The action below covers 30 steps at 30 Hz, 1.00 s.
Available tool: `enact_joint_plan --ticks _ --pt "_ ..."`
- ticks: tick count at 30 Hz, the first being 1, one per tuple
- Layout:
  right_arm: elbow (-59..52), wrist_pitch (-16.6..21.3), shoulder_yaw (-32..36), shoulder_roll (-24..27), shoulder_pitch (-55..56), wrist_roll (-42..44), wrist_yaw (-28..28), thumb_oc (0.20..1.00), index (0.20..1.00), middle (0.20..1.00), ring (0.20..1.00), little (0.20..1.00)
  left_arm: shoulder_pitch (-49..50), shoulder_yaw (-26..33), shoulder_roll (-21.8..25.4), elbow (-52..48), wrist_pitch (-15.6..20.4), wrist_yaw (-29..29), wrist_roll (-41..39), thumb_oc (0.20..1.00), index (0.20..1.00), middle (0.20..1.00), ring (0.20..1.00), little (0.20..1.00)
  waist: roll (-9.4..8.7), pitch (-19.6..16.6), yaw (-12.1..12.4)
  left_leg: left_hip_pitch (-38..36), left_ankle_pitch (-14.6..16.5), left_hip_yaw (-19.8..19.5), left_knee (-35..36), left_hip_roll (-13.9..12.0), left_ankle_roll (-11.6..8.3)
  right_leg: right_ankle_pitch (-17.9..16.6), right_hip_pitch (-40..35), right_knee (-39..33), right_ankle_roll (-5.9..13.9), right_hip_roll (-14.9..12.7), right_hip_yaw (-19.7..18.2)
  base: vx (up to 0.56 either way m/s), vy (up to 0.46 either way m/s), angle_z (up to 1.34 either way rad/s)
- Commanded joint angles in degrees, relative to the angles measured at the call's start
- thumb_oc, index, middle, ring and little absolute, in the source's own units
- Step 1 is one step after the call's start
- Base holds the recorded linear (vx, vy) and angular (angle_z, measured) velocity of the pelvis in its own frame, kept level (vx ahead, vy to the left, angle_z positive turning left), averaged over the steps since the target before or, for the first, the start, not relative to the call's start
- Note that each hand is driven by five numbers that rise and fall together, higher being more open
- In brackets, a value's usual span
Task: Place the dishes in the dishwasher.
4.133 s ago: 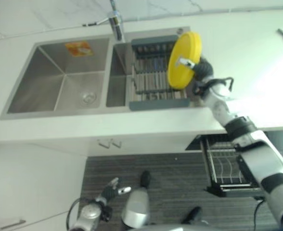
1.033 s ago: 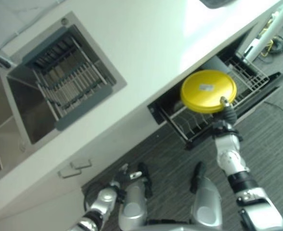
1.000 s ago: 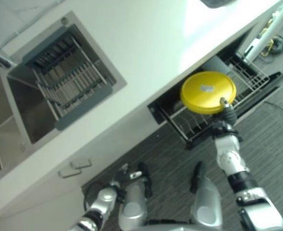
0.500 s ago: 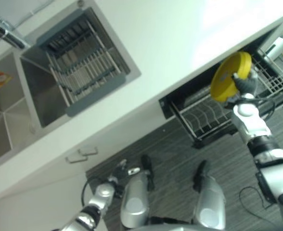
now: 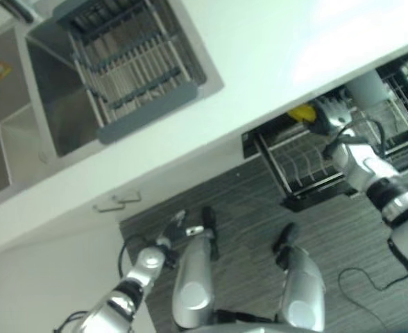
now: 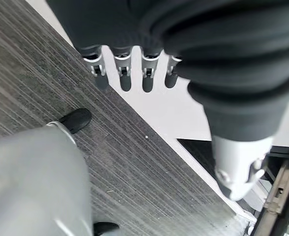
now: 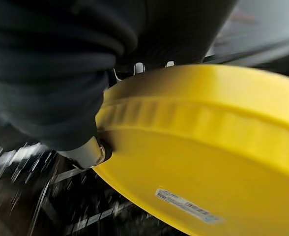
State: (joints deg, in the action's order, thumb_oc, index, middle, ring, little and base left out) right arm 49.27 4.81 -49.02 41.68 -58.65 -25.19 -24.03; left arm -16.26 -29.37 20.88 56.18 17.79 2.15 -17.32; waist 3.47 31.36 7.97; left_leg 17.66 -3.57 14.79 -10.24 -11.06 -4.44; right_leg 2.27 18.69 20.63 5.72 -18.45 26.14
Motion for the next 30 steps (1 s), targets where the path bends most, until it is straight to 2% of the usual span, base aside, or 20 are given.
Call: enact_joint_plan --ticks 1,4,12,15,19,20,23,24,26,27,30 --pt "-0.89 3.33 -2.01 1.81 -9.89 -6.62 -0.04 0.2 0.2 0.2 0.2 0.2 0.65 -2.17 3.17 -2.32 2.85 0.55 0.82 1.0 1.0 1.0 1.0 1.0 -2.28 -1.56 2.04 2.31 2.73 -4.63 -4.56 -1.99 -0.2 0.54 1.41 3.97 2.18 -0.05 -3.93 0.01 -0.03 0.08" --pt "0.99 3.72 -9.23 1.6 -12.32 -15.78 2.74 0.2 0.2 0.2 0.2 0.2 -0.06 -4.0 4.69 -4.56 3.55 -0.03 1.95 1.0 1.0 1.0 1.0 1.0 -3.2 -1.56 3.05 4.48 2.69 -5.61 -4.97 -2.45 -0.14 0.3 3.03 4.08 2.25 0.54 -3.59 0.02 -0.013 0.12" --pt "4.82 3.63 -15.3 2.76 -14.52 -24.08 0.86 0.2 0.2 0.2 0.2 0.2 -1.38 -7.07 8.44 -10.02 4.58 -1.74 2.9 1.0 1.0 1.0 1.0 1.0 -4.37 -1.56 4.2 8.2 2.13 -7.05 -4.46 -2.72 0.16 -0.16 6.11 4.23 2.69 1.66 -3.68 0.01 -0.036 0.08" --pt "5.45 0.75 -15.69 2.93 -15.05 -25.76 -0.2 0.2 0.2 0.2 0.2 0.2 -1.35 -7.75 9.63 -11.66 4.31 -2.36 2.3 1.0 1.0 1.0 1.0 1.0 -4.47 -1.56 4.3 9.53 2.24 -7.23 -4.88 -2.77 0.29 -0.13 7.16 4.48 2.65 1.93 -3.88 -0.01 -0.035 0.03" --pt "6.86 -5.71 -14.78 3.1 -14.7 -27.87 -2.57 0.2 0.2 0.2 0.2 0.2 -1.16 -7.77 10.12 -12.7 3.99 -3.28 1.89 1.0 1.0 1.0 1.0 1.0 -4.3 -1.56 4.14 11.36 2.33 -7.33 -5.67 -2.96 0.42 0.06 8.9 5.47 2.58 1.93 -4.1 -0.03 -0.019 0.04" --pt "7.96 -8.49 -13.75 2.94 -14.64 -28.37 -4.33 0.2 0.2 0.2 0.2 0.2 -1.3 -7.99 9.86 -12.75 3.97 -3.78 1.64 1.0 1.0 1.0 1.0 1.0 -4.09 -1.56 3.95 11.86 2.41 -7.36 -5.84 -2.91 0.45 0.11 9.43 5.56 2.52 1.99 -4.23 -0.04 -0.003 0.03" --pt "9.76 -11.44 -11.03 2.37 -14.58 -30.74 -6.98 0.2 0.2 0.2 0.2 0.2 -1.47 -7.99 8.87 -12.6 4.28 -4.37 1.67 1.0 1.0 1.0 1.0 1.0 -3.57 -1.56 3.57 13.05 2.49 -7.48 -6.09 -2.56 0.51 0.17 10.76 5.51 2.35 2.04 -4.65 -0.05 0.028 0.01" --pt "10.01 -13.03 -9.35 2.25 -12.71 -32.01 -9.8 0.2 0.2 0.2 0.2 0.2 -1.72 -7.85 7.9 -11.6 4.78 -4.71 1.51 1.0 1.0 1.0 1.0 1.0 -3.27 -1.56 3.01 13.48 2.03 -6.92 -5.71 -2.83 0.46 -0.1 11.72 5.95 2.79 1.82 -4.81 -0.03 0.061 -0.01" --pt "12.36 -13.53 -8.18 1.5 -13.43 -32.13 -10.85 0.2 0.2 0.2 0.2 0.2 -2.64 -8.52 7.26 -12.12 3.66 -5.1 1.28 1.0 1.0 1.0 1.0 1.0 -2.84 -1.56 2.97 14.24 2.53 -7.5 -6.28 -2.14 0.95 0.11 12.51 6.33 2.55 1.59 -5.16 -0.03 0.015 -0.07" --pt "14.09 -14.79 -8.01 1.37 -14.41 -32.45 -13.28 0.2 0.2 0.2 0.2 0.2 -3.16 -8.74 6.6 -11.68 4.13 -5.42 1.18 1.0 1.0 1.0 1.0 1.0 -2.43 -1.56 2.91 15.16 2.36 -7.53 -6.29 -2.02 1.06 -0.06 13.34 6.41 2.58 1.35 -5.0 -0.04 -0.014 -0.1" --pt "15.02 -15.77 -8.03 1.11 -15.64 -31.42 -14.42 0.2 0.2 0.2 0.2 0.2 -3.29 -9.15 5.89 -11.38 5.33 -6.21 0.98 1.0 1.0 1.0 1.0 1.0 -1.91 -1.56 2.83 16.58 2.23 -7.55 -6.48 -1.97 0.93 -0.15 14.53 6.45 2.59 1.16 -4.94 -0.04 0.004 -0.03"
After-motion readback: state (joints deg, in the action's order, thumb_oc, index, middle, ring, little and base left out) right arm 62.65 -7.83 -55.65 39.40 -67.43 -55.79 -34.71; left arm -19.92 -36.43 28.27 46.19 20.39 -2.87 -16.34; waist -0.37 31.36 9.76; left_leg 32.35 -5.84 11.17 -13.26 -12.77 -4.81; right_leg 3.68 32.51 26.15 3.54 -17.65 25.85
